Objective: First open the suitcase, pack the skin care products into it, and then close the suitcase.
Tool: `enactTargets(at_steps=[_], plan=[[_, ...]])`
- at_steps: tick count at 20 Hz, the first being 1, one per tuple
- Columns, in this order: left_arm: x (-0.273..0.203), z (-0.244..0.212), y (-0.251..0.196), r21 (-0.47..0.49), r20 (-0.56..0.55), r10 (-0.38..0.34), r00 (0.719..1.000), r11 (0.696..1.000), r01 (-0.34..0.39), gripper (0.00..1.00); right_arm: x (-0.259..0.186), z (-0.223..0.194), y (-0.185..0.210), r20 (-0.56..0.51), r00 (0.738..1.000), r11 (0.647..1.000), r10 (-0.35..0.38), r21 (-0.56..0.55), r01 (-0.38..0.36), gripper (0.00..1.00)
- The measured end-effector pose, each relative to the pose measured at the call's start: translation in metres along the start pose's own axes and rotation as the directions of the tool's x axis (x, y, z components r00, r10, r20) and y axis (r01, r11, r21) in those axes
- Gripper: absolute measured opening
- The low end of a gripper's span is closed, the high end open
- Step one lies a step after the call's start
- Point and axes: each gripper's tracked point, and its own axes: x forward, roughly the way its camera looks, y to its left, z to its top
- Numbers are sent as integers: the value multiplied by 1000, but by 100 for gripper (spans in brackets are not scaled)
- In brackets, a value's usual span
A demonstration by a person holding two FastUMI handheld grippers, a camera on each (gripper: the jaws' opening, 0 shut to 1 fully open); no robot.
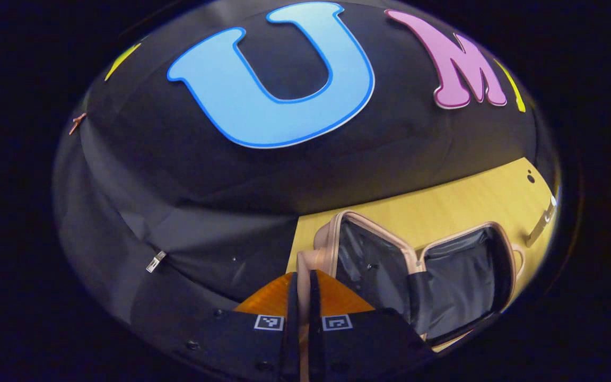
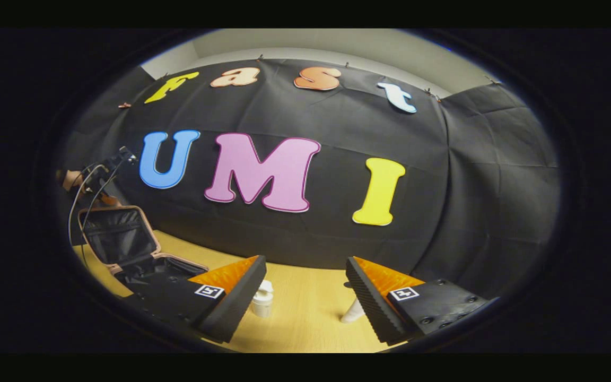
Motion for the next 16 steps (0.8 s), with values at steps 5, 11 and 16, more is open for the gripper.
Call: enactTargets(at_steps=[5,11,16], plan=[[72,-51,-3,-37,-81,-12,997,999,9,12,14,-16,19,-19,1000,997,4,-75,-5,97],[116,-100,-22,-148,-146,-40,989,989,18,13,29,-36,29,-56,998,997,-8,-78,3,97],[105,-85,5,-159,-89,37,995,986,-51,33,31,-40,27,-70,997,998,-24,-65,20,97]])
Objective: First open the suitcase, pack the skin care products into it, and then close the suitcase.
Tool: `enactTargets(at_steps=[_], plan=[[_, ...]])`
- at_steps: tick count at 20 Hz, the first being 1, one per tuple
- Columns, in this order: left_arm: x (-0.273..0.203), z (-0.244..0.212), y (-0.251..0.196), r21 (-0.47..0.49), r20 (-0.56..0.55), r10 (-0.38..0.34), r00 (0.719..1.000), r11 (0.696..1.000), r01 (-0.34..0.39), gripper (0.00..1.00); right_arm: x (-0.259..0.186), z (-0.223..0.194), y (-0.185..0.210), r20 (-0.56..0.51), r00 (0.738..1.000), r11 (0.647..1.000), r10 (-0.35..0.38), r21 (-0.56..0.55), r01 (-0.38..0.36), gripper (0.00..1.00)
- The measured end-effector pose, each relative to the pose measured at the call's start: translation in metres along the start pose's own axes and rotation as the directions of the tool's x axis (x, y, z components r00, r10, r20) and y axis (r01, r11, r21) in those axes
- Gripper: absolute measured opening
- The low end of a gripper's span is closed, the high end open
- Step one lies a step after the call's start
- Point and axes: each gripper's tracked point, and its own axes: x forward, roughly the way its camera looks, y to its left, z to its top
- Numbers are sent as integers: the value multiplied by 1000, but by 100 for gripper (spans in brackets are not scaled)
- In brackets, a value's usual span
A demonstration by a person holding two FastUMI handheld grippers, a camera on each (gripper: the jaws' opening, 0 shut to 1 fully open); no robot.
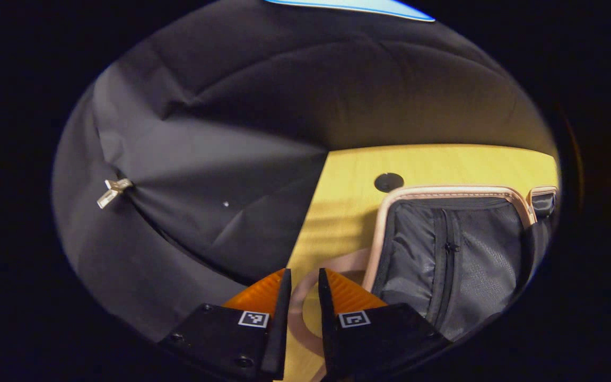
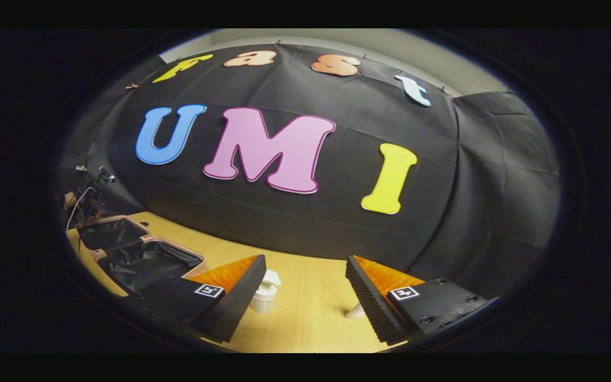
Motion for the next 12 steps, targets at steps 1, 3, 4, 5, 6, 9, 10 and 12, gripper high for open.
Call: enactTargets(at_steps=[1,3,4,5,6,9,10,12], plan=[[-12,7,2,-11,22,1,1000,1000,0,48,0,0,0,-3,1000,1000,0,3,0,97],[-41,28,-2,-41,94,-15,995,999,19,80,0,1,-2,-4,1000,1000,1,12,-1,96],[-65,44,-10,-42,154,-26,988,999,33,95,-1,0,-2,-12,1000,1000,4,22,-3,97],[-84,57,-16,-43,212,-29,977,998,39,97,-2,1,-4,-10,1000,999,0,36,1,97],[-107,70,-28,-54,262,-45,964,997,61,98,-4,5,-8,0,1000,999,-9,47,9,97],[-182,89,-79,-79,387,-96,917,987,137,98,-10,12,-22,22,999,997,-24,69,22,96],[-206,91,-106,-67,418,-133,899,982,176,98,-12,15,-28,29,999,997,-28,71,26,95],[-252,89,-169,-23,460,-188,868,974,224,98,-15,19,-41,45,998,996,-50,73,46,96]])
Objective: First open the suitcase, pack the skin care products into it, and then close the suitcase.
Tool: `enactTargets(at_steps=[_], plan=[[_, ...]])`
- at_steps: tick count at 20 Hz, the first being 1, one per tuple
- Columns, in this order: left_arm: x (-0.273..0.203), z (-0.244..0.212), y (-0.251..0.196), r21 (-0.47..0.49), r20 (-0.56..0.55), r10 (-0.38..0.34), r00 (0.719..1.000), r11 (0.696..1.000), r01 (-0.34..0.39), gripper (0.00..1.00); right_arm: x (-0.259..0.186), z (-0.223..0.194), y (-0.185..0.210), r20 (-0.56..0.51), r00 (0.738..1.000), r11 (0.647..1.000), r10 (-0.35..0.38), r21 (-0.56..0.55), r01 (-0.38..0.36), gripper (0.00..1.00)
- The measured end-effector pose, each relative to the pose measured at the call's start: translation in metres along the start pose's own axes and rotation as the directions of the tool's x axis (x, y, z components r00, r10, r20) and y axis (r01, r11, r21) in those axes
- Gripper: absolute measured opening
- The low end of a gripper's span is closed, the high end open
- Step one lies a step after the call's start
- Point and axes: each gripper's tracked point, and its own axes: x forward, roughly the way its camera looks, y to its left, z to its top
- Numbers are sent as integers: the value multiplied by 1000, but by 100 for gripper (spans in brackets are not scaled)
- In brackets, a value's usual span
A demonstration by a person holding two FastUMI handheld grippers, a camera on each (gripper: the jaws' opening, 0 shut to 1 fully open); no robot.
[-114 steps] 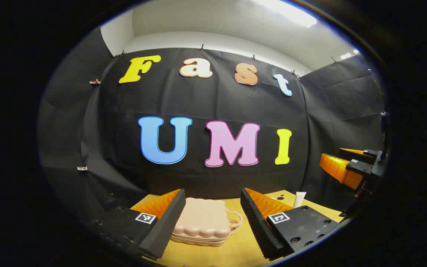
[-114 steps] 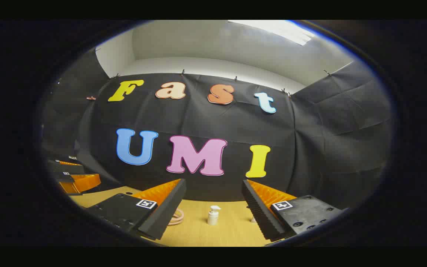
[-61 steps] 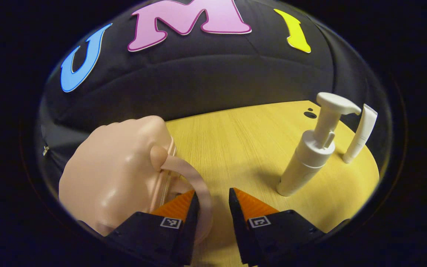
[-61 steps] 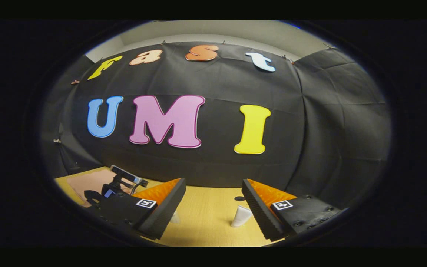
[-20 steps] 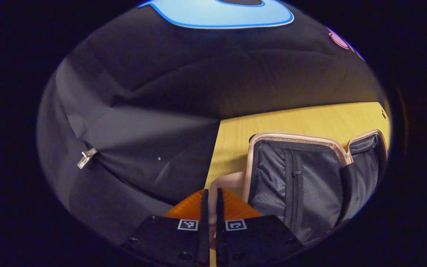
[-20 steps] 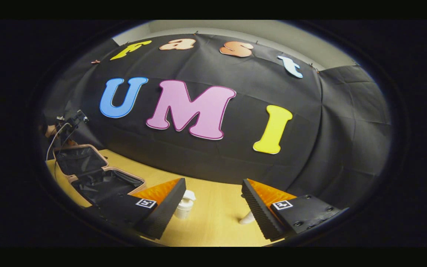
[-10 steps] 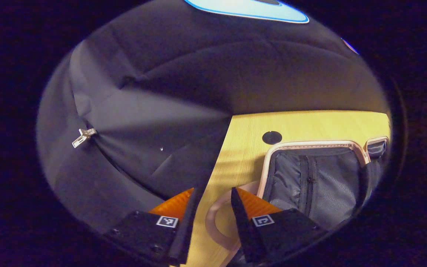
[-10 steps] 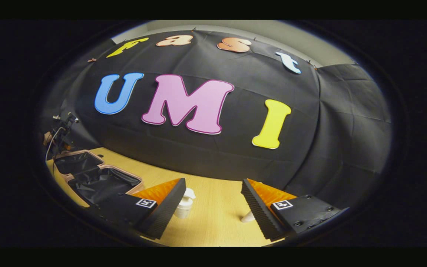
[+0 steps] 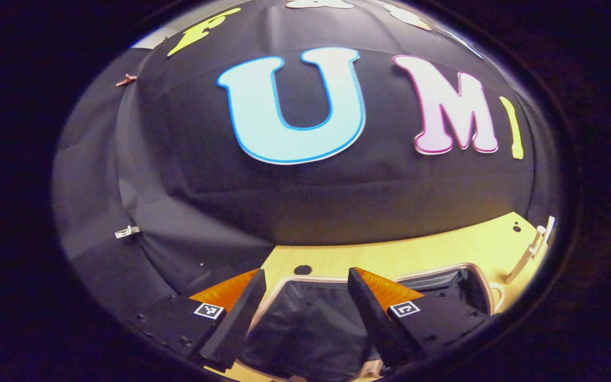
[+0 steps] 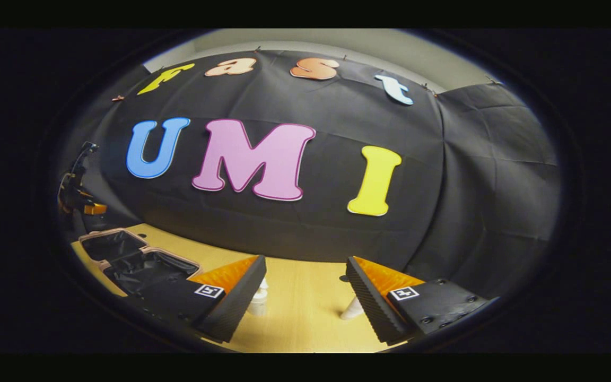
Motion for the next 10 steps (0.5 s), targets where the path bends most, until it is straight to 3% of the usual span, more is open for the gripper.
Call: enactTargets(at_steps=[3,6,10], plan=[[-25,-13,-116,21,33,-132,991,991,132,98,-4,-5,-22,-13,999,999,-31,21,31,97],[-43,-34,-228,-22,18,-305,952,952,306,98,-9,-8,-45,-13,998,998,-55,31,55,97],[-58,-63,-339,4,-25,-428,903,904,428,98,-20,-24,-75,-44,996,997,-73,26,74,97]])
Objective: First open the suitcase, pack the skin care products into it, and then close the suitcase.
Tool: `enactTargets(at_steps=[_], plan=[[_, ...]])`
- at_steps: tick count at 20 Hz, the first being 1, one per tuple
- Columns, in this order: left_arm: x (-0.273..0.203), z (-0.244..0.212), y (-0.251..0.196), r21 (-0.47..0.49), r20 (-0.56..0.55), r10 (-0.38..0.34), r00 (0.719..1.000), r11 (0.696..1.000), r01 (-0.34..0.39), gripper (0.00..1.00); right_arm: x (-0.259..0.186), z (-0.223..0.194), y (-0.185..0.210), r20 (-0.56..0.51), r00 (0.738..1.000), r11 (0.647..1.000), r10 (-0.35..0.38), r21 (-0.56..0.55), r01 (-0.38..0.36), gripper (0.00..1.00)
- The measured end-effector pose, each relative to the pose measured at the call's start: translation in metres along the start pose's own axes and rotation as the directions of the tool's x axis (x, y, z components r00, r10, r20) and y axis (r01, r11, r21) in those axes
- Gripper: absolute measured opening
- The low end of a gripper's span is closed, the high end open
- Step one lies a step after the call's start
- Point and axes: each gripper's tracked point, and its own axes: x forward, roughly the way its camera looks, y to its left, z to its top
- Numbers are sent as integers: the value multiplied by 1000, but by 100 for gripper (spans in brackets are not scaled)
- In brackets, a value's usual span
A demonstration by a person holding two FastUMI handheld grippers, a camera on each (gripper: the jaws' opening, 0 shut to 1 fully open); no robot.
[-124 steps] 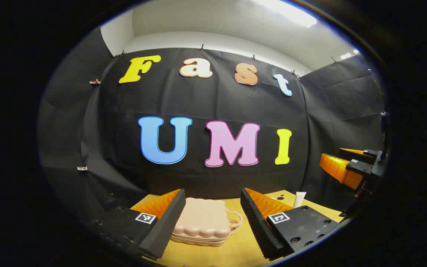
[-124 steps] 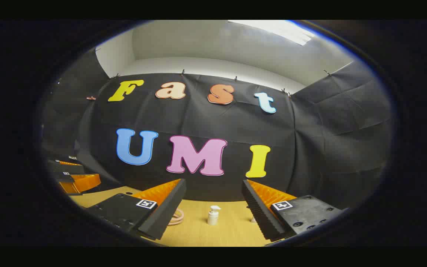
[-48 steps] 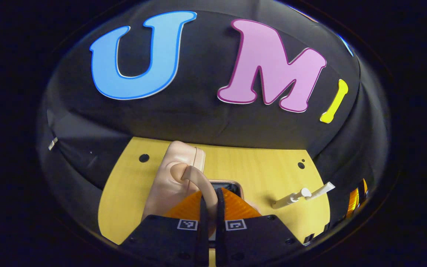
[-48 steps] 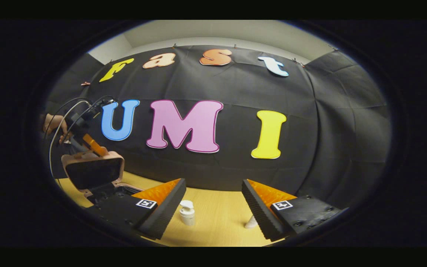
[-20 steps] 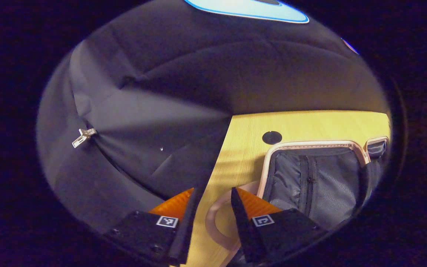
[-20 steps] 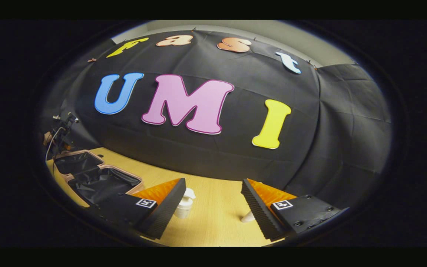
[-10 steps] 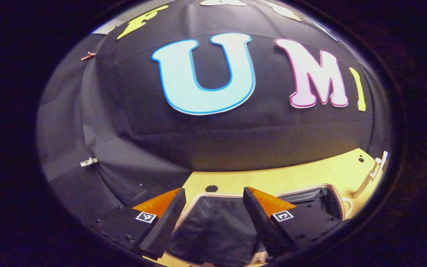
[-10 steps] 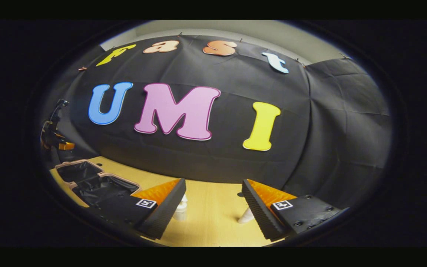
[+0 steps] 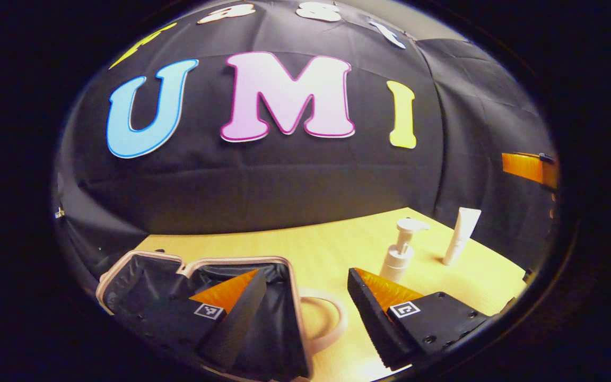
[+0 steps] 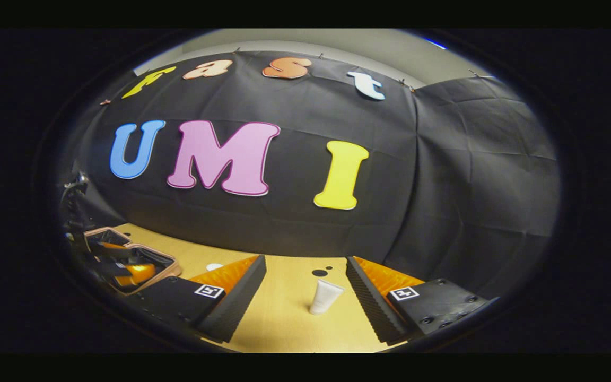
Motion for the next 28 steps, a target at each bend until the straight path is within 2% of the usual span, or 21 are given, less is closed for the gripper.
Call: enactTargets(at_steps=[5,7,9,13,16,20,22,23,28], plan=[[41,-26,-85,16,-41,-137,990,990,138,99,-9,-29,-29,-56,998,1000,-17,-15,16,97],[66,-26,-108,41,-42,-161,986,986,162,98,-9,-41,-36,-70,997,999,-32,-19,30,97],[95,-38,-116,22,-57,-152,987,988,154,98,-9,-54,-39,-95,995,999,-39,2,39,96],[143,-50,-115,-3,-75,-70,995,998,70,98,1,-76,-44,-142,989,997,-44,50,51,97],[157,-51,-121,-27,-76,-77,994,997,75,98,10,-93,-48,-183,982,996,-54,66,68,97],[174,-47,-123,0,-61,-69,996,998,69,91,18,-107,-44,-205,978,998,-31,55,43,97],[175,-50,-121,-36,-74,-75,994,997,72,81,23,-114,-41,-219,976,998,-22,57,35,97],[175,-49,-122,-56,-73,-81,994,995,77,65,26,-118,-41,-226,974,997,-20,62,35,97],[168,-53,-119,-55,-102,-98,990,994,93,63,51,-147,-31,-279,960,995,8,102,22,97]])
